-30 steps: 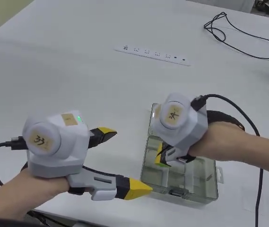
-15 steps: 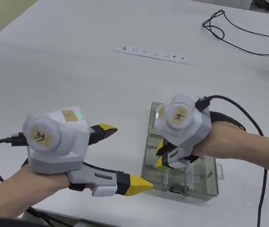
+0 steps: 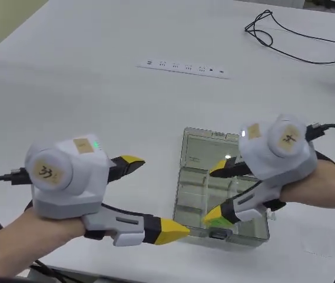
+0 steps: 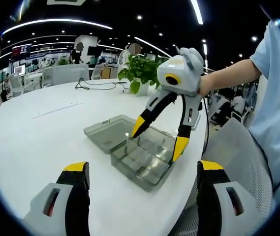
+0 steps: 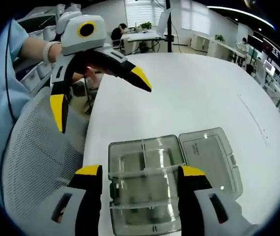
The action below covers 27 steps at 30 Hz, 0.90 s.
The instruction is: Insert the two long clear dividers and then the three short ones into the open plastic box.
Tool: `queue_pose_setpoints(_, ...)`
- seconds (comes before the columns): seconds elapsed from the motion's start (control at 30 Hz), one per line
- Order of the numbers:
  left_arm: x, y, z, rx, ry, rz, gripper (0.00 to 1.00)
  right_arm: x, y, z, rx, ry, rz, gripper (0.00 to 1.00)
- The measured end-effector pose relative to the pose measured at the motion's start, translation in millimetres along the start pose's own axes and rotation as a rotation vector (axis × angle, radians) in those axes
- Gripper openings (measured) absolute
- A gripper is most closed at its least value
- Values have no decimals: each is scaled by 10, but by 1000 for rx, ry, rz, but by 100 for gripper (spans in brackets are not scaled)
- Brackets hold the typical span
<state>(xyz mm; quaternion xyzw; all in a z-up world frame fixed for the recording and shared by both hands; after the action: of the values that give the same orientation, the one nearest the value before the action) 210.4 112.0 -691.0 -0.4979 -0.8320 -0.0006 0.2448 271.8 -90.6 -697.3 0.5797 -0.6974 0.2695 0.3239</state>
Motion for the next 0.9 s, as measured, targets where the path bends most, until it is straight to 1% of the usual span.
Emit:
queue_pose_setpoints(0.03,-5,-2,-3,-1,1,1,92,30,13,25,0,-4,3,69)
queue_pose_setpoints(0.07,-13,-13,-3,-4,2,5,92,71,19,54,-14,-23,23,72)
queue_pose_setpoints(0.1,-18,-17,-4,-6,4,7,92,98,25,84,-17,-31,28,75)
queue_pose_setpoints(0.13,-22,-22,-3,-10,7,8,92,139,37,121,-24,-47,29,80)
queue_pose_setpoints(0.2,-22,-30,-6,-12,4,9,92,195,57,171,-35,-60,48,87)
queue_pose_setpoints(0.23,-22,-32,-8,-12,4,9,92,241,66,220,-34,-77,62,91)
queue_pose_setpoints(0.3,-19,-42,-13,-21,1,9,91,329,61,298,-52,-85,98,98)
queue_pose_setpoints(0.33,-17,-49,-15,-21,-1,10,91,366,58,335,-60,-83,108,100)
queue_pose_setpoints(0.43,-15,-66,-19,-23,0,9,92,528,42,504,-99,-83,147,100)
queue_pose_setpoints(0.57,-13,-82,-9,-30,2,12,92,683,63,706,-121,-58,180,100)
queue_pose_setpoints(0.7,-13,-87,5,-35,11,9,92,782,118,954,-125,12,195,100)
queue_pose_setpoints(0.73,-12,-92,5,-37,11,9,92,816,129,1045,-118,46,199,99)
queue_pose_setpoints(0.8,-13,-102,5,-36,9,13,92,846,139,1136,-125,69,202,99)
queue_pose_setpoints(0.87,-18,-113,9,-40,14,17,92,890,147,1245,-131,108,204,98)
queue_pose_setpoints(0.9,-19,-116,10,-40,14,18,92,900,141,1268,-125,111,205,98)
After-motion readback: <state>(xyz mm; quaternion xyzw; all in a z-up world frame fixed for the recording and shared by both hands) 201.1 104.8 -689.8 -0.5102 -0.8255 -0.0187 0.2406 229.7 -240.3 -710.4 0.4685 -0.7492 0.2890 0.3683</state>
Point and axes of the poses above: the centre of the closed fingertips' face, and the gripper's own axes: x roughly backward along the fingers, y roughly to its left, z roughly out of its underside, the point moved 10 cm from there along x, roughly backward along the fingers, and after that the axes turned 6 degrees about z, right-handed, at the moved point
